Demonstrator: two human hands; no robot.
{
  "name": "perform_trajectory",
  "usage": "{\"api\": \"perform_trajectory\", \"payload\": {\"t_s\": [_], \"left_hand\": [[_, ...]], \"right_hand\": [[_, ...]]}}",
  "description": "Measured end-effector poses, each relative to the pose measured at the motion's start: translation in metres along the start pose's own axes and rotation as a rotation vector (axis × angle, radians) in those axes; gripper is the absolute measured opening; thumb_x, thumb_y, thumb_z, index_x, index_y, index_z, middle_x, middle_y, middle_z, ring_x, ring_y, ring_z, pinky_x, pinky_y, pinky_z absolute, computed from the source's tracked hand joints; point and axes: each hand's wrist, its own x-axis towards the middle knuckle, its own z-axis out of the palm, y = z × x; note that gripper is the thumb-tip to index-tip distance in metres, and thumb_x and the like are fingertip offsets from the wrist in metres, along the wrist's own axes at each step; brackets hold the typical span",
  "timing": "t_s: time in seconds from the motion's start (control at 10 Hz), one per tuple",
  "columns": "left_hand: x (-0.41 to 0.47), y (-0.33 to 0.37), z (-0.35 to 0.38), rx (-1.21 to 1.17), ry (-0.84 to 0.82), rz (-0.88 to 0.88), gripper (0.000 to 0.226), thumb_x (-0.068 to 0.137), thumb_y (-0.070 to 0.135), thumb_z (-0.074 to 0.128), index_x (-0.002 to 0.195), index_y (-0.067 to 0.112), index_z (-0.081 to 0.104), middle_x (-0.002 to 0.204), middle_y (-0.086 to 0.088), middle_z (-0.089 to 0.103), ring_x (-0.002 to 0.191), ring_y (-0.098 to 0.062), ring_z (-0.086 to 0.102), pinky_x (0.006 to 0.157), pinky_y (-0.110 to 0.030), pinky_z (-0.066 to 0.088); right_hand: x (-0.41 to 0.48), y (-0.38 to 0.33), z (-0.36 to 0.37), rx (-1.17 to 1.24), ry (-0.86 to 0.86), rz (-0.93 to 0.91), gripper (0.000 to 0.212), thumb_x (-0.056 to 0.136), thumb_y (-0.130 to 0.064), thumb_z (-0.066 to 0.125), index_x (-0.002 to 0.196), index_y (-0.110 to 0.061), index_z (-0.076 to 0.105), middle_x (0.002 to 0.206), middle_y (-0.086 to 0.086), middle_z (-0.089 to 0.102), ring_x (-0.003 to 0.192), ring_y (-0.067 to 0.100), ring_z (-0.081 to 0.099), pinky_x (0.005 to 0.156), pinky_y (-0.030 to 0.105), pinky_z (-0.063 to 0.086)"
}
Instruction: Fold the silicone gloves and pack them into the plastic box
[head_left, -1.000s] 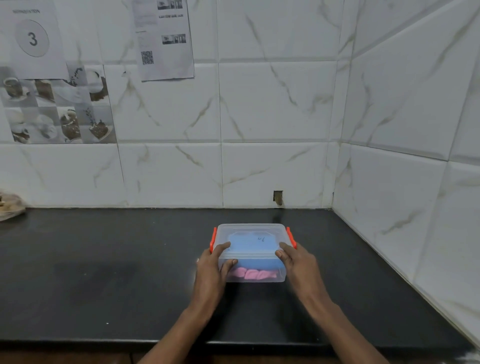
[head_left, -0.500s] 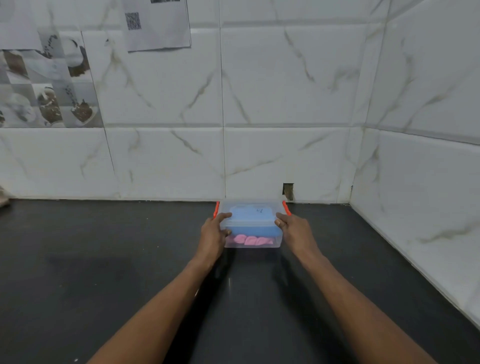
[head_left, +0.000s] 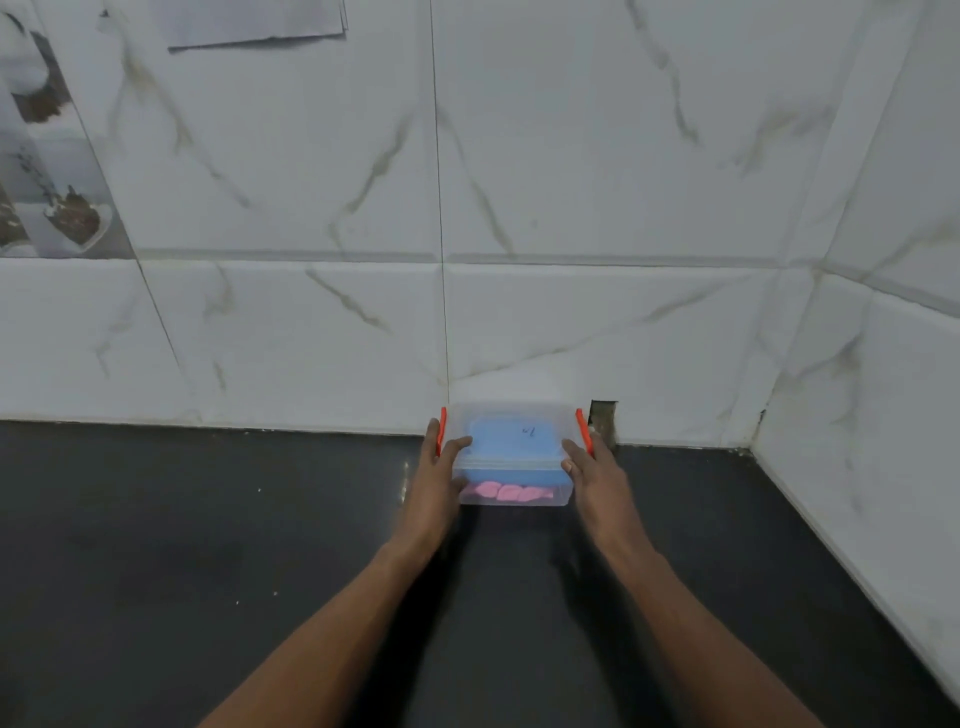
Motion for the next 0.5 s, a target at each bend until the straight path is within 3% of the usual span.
{"api": "perform_trajectory", "payload": {"t_s": [0.1,0.2,0.3,0.4,0.5], "left_hand": [[0.009,0.003,-0.001,-0.069,-0.037,-0.051,0.045,0.1,0.011,0.045,0.13,0.045,0.046,0.156,0.031,0.0,0.112,0.029,0.041,0.068,0.005,0.042],[0.018,0.003,-0.002,0.053,-0.087,-0.131,0.073,0.089,-0.002,0.051,0.14,0.044,0.028,0.159,0.02,-0.015,0.13,-0.015,0.046,0.087,-0.014,0.049],[0.02,0.002,-0.002,0.232,-0.173,-0.131,0.093,0.077,-0.011,0.054,0.144,0.041,0.016,0.16,-0.001,-0.025,0.131,-0.033,0.048,0.096,-0.038,0.052],[0.029,0.019,-0.013,0.38,-0.236,-0.227,0.094,0.081,-0.01,0.048,0.151,0.036,0.007,0.157,-0.009,-0.033,0.149,-0.04,0.006,0.115,-0.056,0.025],[0.021,0.033,-0.011,0.618,-0.224,-0.186,0.087,0.087,0.001,0.04,0.155,0.024,-0.009,0.154,-0.008,-0.04,0.146,-0.035,-0.025,0.113,-0.062,-0.011]], "right_hand": [[0.007,-0.003,0.001,-0.05,0.007,-0.013,0.043,0.1,-0.02,0.051,0.142,-0.015,0.048,0.13,-0.004,0.055,0.09,-0.01,0.052,0.057,-0.007,0.039],[0.011,-0.005,0.0,-0.199,0.009,-0.025,0.041,0.099,-0.024,0.053,0.14,-0.022,0.05,0.127,-0.004,0.056,0.102,0.005,0.057,0.064,0.002,0.047],[0.011,-0.002,-0.002,-0.441,-0.047,-0.008,0.044,0.1,-0.025,0.05,0.144,-0.027,0.044,0.146,0.005,0.045,0.127,0.021,0.05,0.096,0.034,0.052],[0.012,-0.016,-0.005,-0.76,-0.078,-0.061,0.057,0.102,-0.017,0.043,0.154,-0.027,0.021,0.161,0.012,0.014,0.137,0.029,0.041,0.107,0.042,0.043],[0.0,-0.029,-0.004,-0.906,-0.168,-0.05,0.061,0.102,-0.038,0.037,0.155,-0.027,0.01,0.162,0.018,-0.006,0.146,0.037,0.02,0.114,0.049,0.032]]}}
